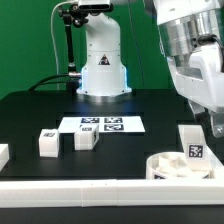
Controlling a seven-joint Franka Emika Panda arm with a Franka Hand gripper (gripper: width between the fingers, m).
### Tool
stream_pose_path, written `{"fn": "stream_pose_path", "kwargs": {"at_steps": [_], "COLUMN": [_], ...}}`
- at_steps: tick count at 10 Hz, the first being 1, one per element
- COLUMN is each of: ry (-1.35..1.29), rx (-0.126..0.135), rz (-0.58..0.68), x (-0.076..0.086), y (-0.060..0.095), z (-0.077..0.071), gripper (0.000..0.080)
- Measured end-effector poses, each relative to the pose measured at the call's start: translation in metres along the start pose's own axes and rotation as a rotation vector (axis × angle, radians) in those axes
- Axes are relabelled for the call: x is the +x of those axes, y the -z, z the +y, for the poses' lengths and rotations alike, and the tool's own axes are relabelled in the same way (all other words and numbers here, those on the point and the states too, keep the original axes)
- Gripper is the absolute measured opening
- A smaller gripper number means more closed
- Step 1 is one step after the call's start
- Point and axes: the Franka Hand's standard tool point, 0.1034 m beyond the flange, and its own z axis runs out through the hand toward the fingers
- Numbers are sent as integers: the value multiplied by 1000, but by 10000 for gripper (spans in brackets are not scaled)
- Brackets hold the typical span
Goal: Assemble stool
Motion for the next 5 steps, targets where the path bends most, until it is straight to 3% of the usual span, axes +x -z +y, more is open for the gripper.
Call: {"fn": "stream_pose_path", "kwargs": {"at_steps": [2, 3, 5], "ry": [184, 304, 538], "rx": [-1, -31, -60], "rz": [0, -6, -14], "x": [0, -2, -3], "y": [0, 1, 5], "z": [0, 2, 0], "gripper": [649, 649, 649]}}
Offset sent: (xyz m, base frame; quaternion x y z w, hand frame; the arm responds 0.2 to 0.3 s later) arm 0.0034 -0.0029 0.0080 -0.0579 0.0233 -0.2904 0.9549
